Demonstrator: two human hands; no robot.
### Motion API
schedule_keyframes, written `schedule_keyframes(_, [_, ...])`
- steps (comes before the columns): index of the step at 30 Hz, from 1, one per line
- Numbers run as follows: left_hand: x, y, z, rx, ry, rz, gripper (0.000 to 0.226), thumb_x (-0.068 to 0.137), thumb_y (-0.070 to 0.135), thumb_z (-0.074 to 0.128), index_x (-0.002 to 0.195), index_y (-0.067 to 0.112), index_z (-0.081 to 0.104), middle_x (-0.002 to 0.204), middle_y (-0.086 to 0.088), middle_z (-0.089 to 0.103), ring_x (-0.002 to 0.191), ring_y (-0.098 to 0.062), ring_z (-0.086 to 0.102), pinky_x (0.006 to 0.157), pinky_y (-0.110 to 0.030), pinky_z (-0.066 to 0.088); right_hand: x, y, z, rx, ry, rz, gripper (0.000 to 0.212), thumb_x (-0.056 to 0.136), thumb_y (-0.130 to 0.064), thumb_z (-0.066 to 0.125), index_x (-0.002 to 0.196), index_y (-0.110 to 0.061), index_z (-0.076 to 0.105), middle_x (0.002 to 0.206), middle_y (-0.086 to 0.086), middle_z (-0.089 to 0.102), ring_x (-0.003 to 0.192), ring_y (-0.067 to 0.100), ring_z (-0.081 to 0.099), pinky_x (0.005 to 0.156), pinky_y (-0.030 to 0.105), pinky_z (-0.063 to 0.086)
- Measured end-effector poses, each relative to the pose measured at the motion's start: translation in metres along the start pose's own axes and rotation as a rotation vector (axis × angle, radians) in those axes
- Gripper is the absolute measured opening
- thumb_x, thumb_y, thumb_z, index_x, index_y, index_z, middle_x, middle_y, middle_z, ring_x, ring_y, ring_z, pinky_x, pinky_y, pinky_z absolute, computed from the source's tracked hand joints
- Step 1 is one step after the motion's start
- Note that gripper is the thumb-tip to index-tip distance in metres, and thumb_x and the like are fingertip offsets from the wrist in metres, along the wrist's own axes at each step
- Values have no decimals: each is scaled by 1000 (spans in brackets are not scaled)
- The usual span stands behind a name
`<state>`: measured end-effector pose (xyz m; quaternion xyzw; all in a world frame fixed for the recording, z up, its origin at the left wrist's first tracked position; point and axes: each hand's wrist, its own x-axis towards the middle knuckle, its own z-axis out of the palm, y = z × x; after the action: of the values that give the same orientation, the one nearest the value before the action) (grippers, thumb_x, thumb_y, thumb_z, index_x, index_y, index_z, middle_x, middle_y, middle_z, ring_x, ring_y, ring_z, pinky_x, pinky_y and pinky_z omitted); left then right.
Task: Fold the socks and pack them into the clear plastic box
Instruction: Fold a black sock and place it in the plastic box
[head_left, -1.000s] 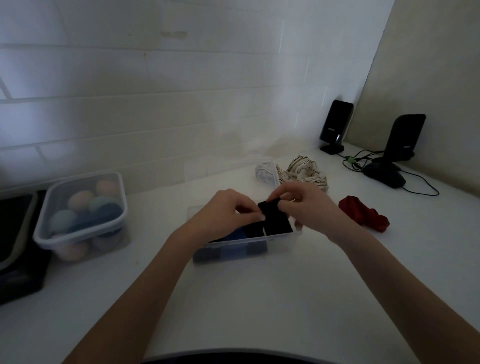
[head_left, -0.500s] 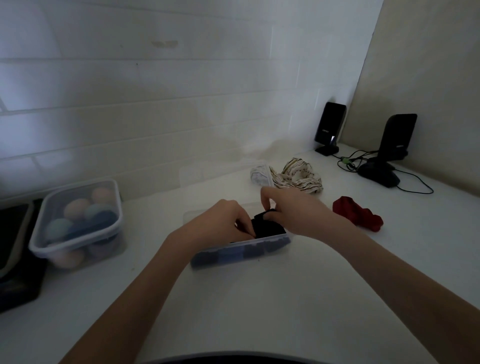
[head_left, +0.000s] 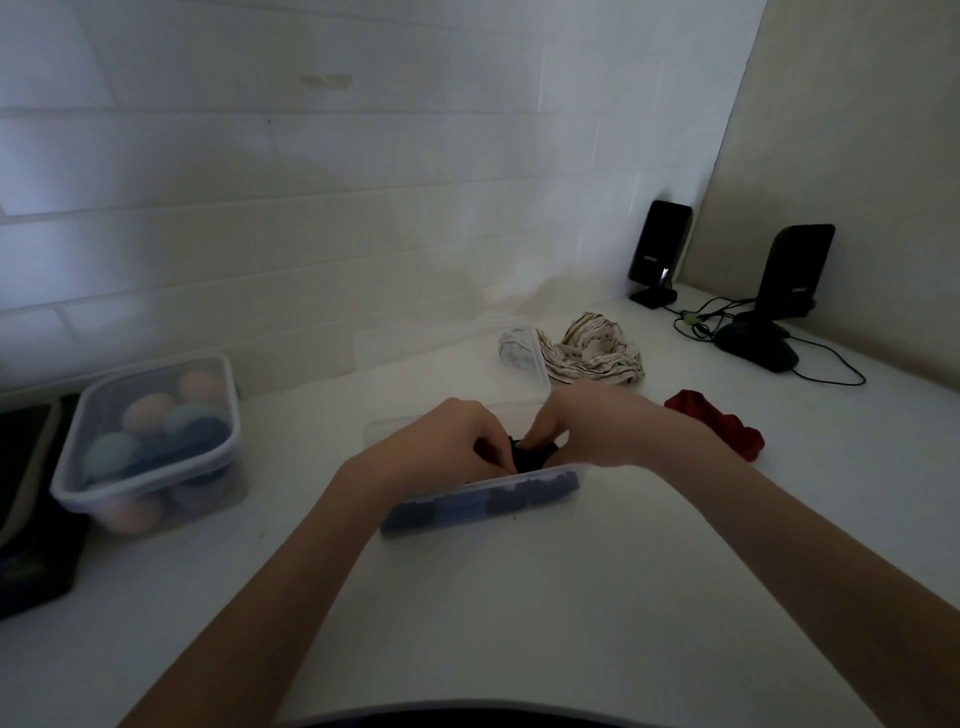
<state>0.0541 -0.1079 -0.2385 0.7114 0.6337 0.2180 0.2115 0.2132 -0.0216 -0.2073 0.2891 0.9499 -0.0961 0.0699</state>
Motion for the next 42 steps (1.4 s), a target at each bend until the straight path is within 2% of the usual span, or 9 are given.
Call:
schedule_keyframes(4, [3,5,-1,35,-52,7,17,75,14,70,66,28,72,78,2,74,76,-12,68,80,-32,56,13,-3,1,-86,41,22,22,74,-38,69,95,-46,70,94,-14,72,81,13,65,53,19,42])
schedule_keyframes(9, [-9,-5,-20,-54,130,-27,8,76,23,75,82,19,78,82,6,75,77,-1,67,80,-21,54,2,20,-9,333,102,24,16,72,-24,78,87,-32,75,88,-13,75,87,8,69,83,36,55])
schedule_keyframes(14, [-17,-17,-30,-62,335,-57,6,79,20,72,81,18,77,70,13,69,63,10,60,63,-2,44,-7,32,-14,442,385,-39,14,75,-21,76,74,-35,74,64,-23,69,56,-7,61,52,9,45])
schedule_keyframes(20, [-16,-20,-20,-55,328,-57,6,80,22,71,82,20,76,73,16,68,70,9,61,65,-2,45,-1,23,-15,371,433,-54,11,78,-24,73,82,-35,74,73,-21,69,70,-8,62,64,16,43])
schedule_keyframes(26, [-14,-25,-14,-42,369,-31,6,81,21,69,79,23,75,72,19,67,70,6,62,64,-5,47,-2,8,-4,-43,127,45,30,76,-41,71,105,-46,67,99,-25,70,87,3,63,65,23,47])
schedule_keyframes(30, [-14,-28,-11,-72,433,-14,7,81,22,69,78,25,74,72,21,67,73,4,63,62,-5,46,6,-2,-3,-215,-30,67,34,78,-47,63,112,-47,62,101,-17,70,49,5,60,46,17,41])
schedule_keyframes(34, [-19,-30,-9,-120,521,20,9,81,20,69,77,26,73,74,21,68,72,4,63,60,-5,45,19,-7,-5,-327,-98,46,42,77,-44,67,118,-39,61,102,-9,71,39,0,49,43,17,41])
schedule_keyframes(38, [-25,-37,-17,-245,763,-13,12,81,20,69,74,30,71,64,24,66,62,4,59,53,-11,45,15,5,-10,95,-55,50,39,78,-34,70,116,-31,64,108,-13,70,37,1,55,36,14,42])
schedule_keyframes(42, [-26,-52,-25,-329,1071,-123,11,84,15,60,84,23,67,78,9,67,75,-14,65,68,-38,57,8,14,-6,618,416,107,15,88,-28,61,97,-22,71,85,-7,73,35,3,54,37,17,43])
